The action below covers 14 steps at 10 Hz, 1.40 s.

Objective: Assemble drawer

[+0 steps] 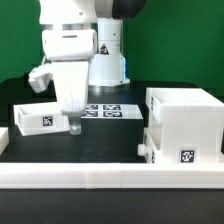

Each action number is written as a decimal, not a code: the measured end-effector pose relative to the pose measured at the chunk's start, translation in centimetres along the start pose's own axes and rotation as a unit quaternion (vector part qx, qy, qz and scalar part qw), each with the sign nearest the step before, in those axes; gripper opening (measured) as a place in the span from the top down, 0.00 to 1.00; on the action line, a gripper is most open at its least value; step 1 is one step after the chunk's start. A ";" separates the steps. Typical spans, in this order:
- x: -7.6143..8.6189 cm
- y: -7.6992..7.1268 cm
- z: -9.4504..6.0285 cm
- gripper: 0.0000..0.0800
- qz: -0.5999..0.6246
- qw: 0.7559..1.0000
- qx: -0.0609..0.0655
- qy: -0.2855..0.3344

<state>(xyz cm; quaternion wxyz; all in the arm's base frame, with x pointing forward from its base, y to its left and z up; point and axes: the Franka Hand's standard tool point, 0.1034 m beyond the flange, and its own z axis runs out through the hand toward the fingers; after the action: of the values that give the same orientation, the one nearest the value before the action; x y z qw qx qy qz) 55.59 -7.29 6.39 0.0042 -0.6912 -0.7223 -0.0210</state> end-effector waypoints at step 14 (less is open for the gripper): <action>-1.7 -4.8 -0.1 0.19 0.408 0.913 0.002 0.004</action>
Offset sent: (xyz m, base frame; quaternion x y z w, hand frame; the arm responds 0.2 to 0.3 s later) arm 0.0000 0.0000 0.0000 0.0000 0.0000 0.0650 0.9979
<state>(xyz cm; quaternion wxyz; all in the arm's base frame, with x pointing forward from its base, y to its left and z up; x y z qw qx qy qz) 50.87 -9.25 6.34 0.0168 -0.9257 -0.3775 -0.0192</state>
